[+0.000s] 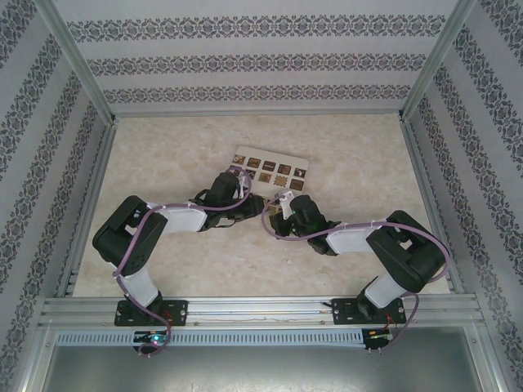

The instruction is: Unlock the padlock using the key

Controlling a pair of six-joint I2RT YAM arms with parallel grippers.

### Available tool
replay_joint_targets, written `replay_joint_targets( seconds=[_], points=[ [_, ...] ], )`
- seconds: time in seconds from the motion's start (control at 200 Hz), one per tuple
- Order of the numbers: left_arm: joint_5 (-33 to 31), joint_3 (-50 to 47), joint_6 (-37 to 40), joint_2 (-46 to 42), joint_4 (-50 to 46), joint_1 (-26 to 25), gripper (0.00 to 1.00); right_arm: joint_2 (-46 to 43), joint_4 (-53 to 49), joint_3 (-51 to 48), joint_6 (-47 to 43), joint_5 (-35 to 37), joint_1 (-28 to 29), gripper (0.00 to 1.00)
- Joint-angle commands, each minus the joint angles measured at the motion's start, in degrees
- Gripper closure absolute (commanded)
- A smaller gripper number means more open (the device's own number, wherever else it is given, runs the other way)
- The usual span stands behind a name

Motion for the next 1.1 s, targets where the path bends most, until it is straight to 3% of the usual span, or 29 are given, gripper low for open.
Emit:
replay_joint_targets(
  seconds=[0.0,0.355,0.779,1.094],
  points=[
    [2.8,0.7,-0.9,-2.2,-0.1,-0.9,0.80,-0.7,7.4,-0.1,-0.6,0.1,0.5,1.00],
    [4.2,1.6,-0.3,-2.3,-2.2,-0.9,0.80,-1.0,11.8,-0.8,-1.1,-0.6,0.4,1.00],
    [5.5,1.8,-1.2,-3.7,-4.6,-0.9,0.80,-1.4,14.5,-0.9,-9.3,1.3,0.5,1.00],
    [5.2,1.6,-2.1,-3.4,-3.7,-1.0,0.80,-0.3,17.1,-0.5,-4.0,-5.1,-0.1,1.00]
  ],
)
